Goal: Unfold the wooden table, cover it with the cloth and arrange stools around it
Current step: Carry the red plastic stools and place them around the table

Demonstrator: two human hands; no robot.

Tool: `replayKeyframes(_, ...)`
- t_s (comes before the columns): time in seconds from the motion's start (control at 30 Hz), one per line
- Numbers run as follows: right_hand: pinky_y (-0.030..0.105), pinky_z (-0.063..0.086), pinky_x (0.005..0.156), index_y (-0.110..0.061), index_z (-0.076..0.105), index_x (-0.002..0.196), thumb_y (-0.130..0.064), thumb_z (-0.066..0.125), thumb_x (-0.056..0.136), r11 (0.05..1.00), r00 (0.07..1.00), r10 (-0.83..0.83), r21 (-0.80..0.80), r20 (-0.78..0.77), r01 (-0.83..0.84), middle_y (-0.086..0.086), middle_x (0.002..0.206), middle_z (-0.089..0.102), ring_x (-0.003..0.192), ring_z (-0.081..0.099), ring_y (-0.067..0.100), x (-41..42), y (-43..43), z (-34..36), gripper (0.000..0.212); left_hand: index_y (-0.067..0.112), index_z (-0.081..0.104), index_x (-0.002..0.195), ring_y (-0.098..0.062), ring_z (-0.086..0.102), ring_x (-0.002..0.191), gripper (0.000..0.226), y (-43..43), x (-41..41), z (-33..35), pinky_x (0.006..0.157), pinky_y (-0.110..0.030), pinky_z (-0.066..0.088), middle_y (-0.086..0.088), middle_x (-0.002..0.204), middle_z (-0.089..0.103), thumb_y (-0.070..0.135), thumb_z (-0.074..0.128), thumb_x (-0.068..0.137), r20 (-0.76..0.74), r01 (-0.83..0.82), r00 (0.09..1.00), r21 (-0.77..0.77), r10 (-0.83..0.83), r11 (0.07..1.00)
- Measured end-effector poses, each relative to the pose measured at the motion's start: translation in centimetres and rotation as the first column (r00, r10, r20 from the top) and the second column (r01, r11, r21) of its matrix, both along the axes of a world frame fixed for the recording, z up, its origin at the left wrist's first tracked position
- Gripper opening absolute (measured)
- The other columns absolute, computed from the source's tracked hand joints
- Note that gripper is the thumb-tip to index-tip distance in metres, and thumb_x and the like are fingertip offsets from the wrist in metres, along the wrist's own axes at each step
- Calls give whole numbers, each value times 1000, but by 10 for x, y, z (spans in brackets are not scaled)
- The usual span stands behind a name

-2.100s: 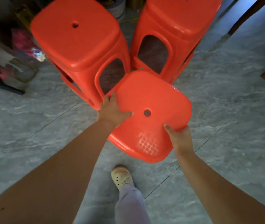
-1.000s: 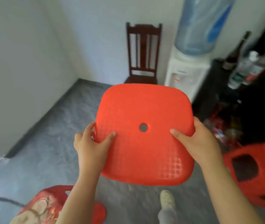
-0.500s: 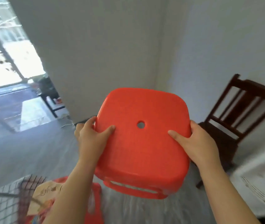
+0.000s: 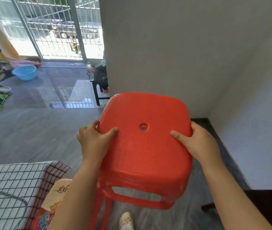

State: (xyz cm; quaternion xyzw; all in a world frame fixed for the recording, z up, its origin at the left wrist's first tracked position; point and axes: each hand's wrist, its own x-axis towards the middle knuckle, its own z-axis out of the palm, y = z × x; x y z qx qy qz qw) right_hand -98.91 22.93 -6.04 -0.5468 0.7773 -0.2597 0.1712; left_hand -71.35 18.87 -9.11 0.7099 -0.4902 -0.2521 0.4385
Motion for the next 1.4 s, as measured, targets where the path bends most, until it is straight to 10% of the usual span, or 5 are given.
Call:
replayKeyframes(0.63, 39, 53, 77, -26, 57, 111, -76, 56, 69, 893, 893, 449, 8, 30, -449, -5, 100, 70, 92, 66, 24, 101, -392, -14, 65, 14, 56, 127, -30, 38, 122, 70, -263, 89, 4, 102, -40, 36, -12, 122, 42, 46, 77, 69, 35, -438, 899, 65, 436, 897)
replayKeyframes(0.87, 42, 54, 79, -32, 53, 124, -86, 48, 57, 728, 726, 683, 12, 76, -686, -9, 104, 69, 95, 66, 20, 185, -522, -24, 86, 13, 52, 130, -30, 37, 124, 74, -325, 137, -4, 100, -35, 34, -12, 124, 43, 46, 78, 69, 51, -671, 739, 148, 672, 726)
replayKeyframes(1.07, 33, 43, 69, -29, 57, 113, -58, 66, 76, 526, 528, 846, 39, 78, -849, -11, 94, 64, 86, 61, 16, 283, -580, -36, 48, 13, 52, 130, -30, 41, 122, 77, -328, 188, -28, 107, -41, 34, -14, 123, 45, 45, 80, 66, 37, -799, 581, 214, 813, 561)
replayKeyframes(1.4, 37, 48, 67, -25, 58, 106, -56, 71, 72, 270, 285, 953, 136, 105, -953, -8, 91, 68, 83, 64, 18, 503, -660, -101, 47, 17, 48, 133, -27, 42, 121, 78, -358, 332, -95, 102, -42, 40, -9, 126, 41, 47, 78, 67, -24, -861, 375, 362, 927, 358)
